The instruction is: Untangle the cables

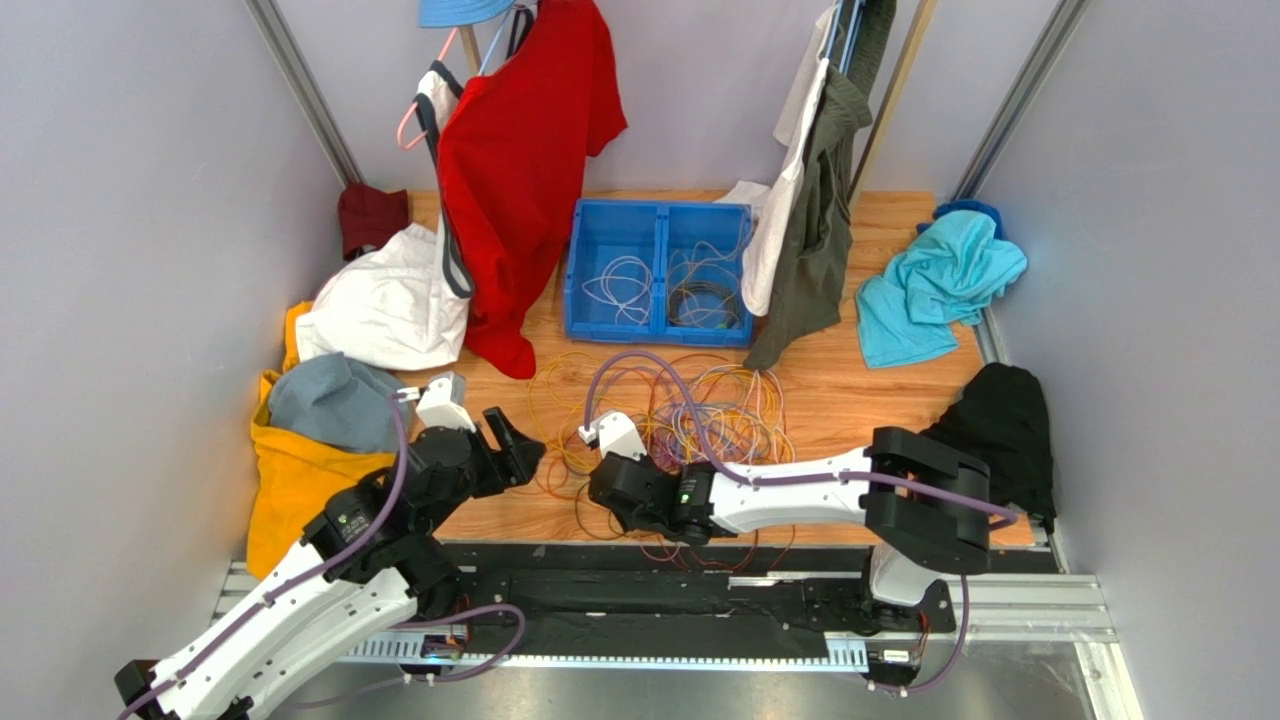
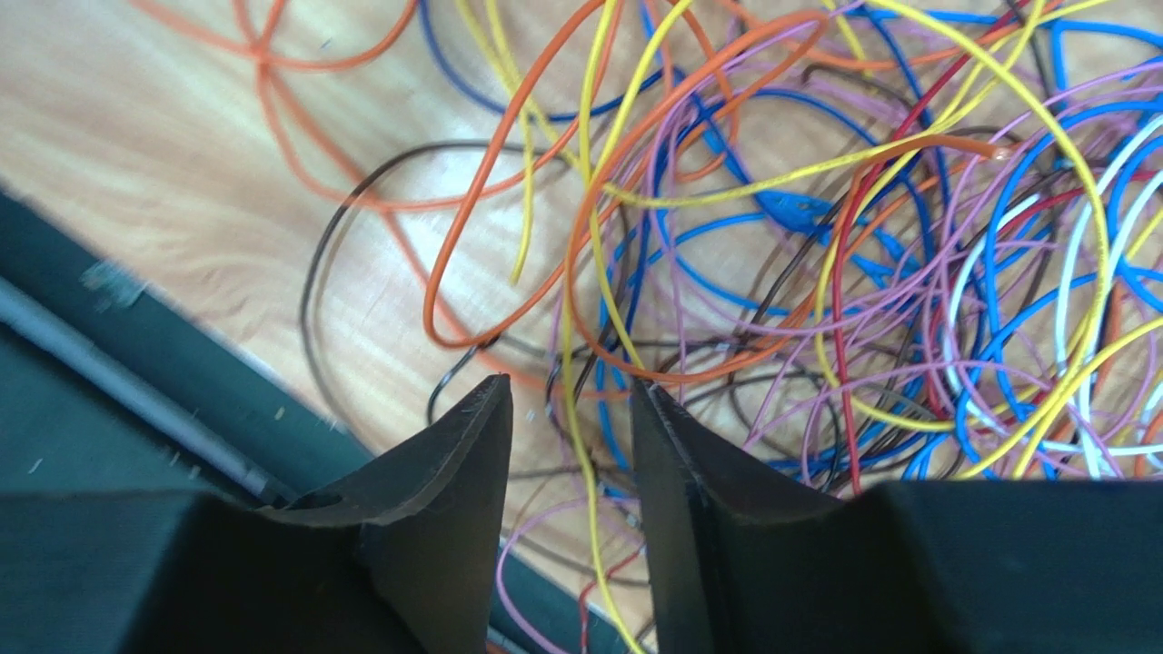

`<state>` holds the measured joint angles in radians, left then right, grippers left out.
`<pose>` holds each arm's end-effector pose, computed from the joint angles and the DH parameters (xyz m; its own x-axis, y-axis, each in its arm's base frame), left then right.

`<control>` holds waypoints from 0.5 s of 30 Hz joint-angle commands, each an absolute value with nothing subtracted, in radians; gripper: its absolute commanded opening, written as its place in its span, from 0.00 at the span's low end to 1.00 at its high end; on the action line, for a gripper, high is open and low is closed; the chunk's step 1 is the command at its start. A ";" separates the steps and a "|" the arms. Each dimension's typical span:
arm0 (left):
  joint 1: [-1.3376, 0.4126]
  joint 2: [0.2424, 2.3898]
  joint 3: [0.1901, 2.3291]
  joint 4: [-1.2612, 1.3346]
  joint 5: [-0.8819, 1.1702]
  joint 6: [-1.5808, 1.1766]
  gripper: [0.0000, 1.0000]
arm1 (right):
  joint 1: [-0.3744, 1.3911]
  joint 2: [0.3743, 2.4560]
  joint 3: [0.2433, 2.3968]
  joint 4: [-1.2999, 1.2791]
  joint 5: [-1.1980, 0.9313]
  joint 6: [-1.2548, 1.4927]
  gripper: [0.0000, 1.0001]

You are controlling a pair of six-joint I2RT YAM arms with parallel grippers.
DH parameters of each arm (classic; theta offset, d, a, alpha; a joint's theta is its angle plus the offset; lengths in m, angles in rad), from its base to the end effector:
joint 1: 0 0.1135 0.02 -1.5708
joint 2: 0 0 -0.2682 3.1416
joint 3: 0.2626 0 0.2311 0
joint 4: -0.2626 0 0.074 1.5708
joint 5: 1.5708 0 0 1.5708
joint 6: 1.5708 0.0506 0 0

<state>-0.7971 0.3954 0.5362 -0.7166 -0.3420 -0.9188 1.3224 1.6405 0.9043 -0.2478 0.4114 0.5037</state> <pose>0.0730 -0.0504 0.2413 -0.6103 -0.4469 -0.6541 -0.0128 0.8312 -0.5559 0.0961 0.2965 0.1754 -0.5818 -0.4945 -0.6457 -0.6316 0.7749 -0.0244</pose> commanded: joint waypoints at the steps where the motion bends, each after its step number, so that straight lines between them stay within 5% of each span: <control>1: -0.799 0.385 0.537 -0.724 -0.345 -0.927 0.76 | 1.318 1.690 0.968 -0.287 0.535 0.500 0.31; 4: -0.799 0.384 0.540 -0.726 -0.351 -0.920 0.76 | 1.324 1.617 0.945 -0.298 0.552 0.511 0.00; 10: -0.799 0.348 0.517 -0.672 -0.344 -0.919 0.76 | 1.390 1.243 1.031 -0.414 0.584 0.431 0.00; 15: -0.799 0.293 0.499 -0.592 -0.331 -0.897 0.75 | 1.457 1.068 1.369 -0.454 0.536 0.215 0.00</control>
<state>-0.7971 0.3248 0.5030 -0.6884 -0.3416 -0.9173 1.4261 1.1782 1.1198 -0.4541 0.5243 0.3771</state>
